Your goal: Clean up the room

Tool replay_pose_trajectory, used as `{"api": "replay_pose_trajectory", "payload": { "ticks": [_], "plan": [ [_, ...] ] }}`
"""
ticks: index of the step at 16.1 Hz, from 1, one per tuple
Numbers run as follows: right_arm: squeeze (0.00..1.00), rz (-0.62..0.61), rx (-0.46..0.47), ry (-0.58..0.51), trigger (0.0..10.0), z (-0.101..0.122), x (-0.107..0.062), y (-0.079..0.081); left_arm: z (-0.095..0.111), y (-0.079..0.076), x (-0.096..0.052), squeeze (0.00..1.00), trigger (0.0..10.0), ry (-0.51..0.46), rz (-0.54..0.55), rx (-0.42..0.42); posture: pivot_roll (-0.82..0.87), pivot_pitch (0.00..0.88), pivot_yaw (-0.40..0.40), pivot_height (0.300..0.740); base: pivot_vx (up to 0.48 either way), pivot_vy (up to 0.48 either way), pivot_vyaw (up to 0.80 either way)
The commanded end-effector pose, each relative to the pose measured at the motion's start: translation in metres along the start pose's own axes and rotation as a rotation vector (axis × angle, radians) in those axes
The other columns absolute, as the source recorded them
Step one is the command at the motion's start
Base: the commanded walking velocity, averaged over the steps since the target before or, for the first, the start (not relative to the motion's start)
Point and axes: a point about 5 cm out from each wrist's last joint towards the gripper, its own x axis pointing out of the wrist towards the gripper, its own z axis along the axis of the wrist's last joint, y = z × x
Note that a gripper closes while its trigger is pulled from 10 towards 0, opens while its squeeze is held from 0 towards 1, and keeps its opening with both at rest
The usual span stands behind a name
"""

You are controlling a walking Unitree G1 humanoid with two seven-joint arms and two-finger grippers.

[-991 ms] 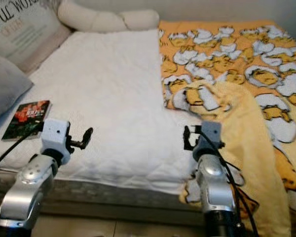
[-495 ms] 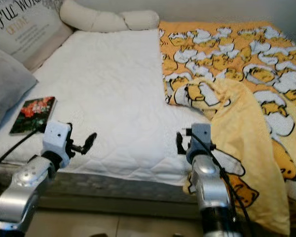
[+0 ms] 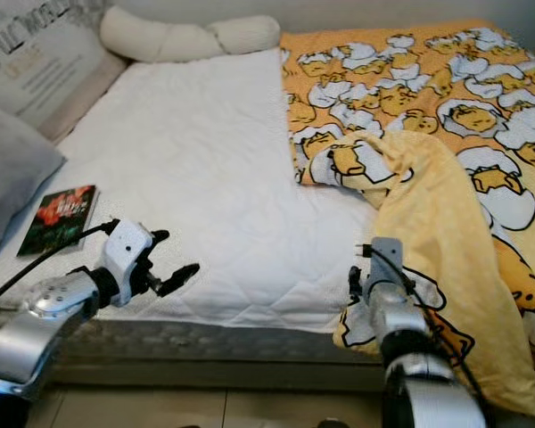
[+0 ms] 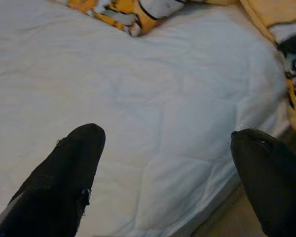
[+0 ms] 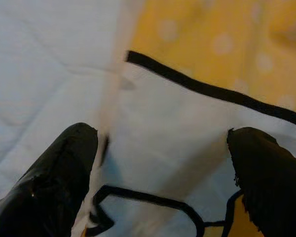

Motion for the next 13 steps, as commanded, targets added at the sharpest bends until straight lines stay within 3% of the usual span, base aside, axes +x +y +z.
{"api": "replay_pose_trajectory", "payload": {
  "ticks": [1, 2, 3, 5, 7, 11, 13],
  "plan": [
    [0.00, 0.039, -0.002, 0.012, 10.0, 0.002, 0.001, 0.005, 0.001, 0.000, -0.003, 0.00, 10.0, 0.014, -0.027, 0.018, 0.02, 0.000, 0.154, 0.740, 0.000, 0.000, 0.00],
    [0.00, 0.050, -0.058, 0.025, 3.9, 0.001, 0.002, 0.004, 0.000, -0.001, -0.006, 0.00, 10.0, 0.017, -0.032, 0.017, 0.03, 0.000, 0.145, 0.740, 0.000, 0.000, 0.00],
    [0.00, 0.055, -0.085, 0.034, 3.0, 0.000, 0.002, 0.003, 0.000, -0.003, -0.008, 0.00, 10.0, 0.019, -0.036, 0.018, 0.05, 0.000, 0.134, 0.740, 0.000, 0.000, 0.00],
    [0.00, 0.108, -0.073, 0.035, 1.6, 0.000, 0.002, 0.006, 0.000, -0.007, -0.015, 0.00, 10.0, 0.023, -0.039, 0.011, 0.09, 0.000, 0.109, 0.740, 0.000, 0.000, 0.00],
    [0.00, 0.123, -0.121, 0.036, 0.4, 0.000, 0.003, 0.007, -0.003, -0.010, -0.020, 0.00, 10.0, 0.040, -0.051, 0.015, 0.11, 0.000, 0.094, 0.740, 0.000, 0.000, 0.00],
    [0.00, 0.089, -0.177, 0.070, 0.0, -0.006, 0.003, 0.002, -0.002, -0.016, -0.028, 0.00, 10.0, 0.052, -0.056, 0.012, 0.13, 0.000, 0.072, 0.740, 0.000, 0.000, 0.00],
    [0.00, 0.080, -0.190, 0.091, 0.5, -0.010, 0.003, -0.001, -0.003, -0.018, -0.030, 0.00, 10.0, 0.059, -0.060, 0.007, 0.13, 0.010, 0.069, 0.740, 0.000, 0.000, 0.00]
  ]
}}
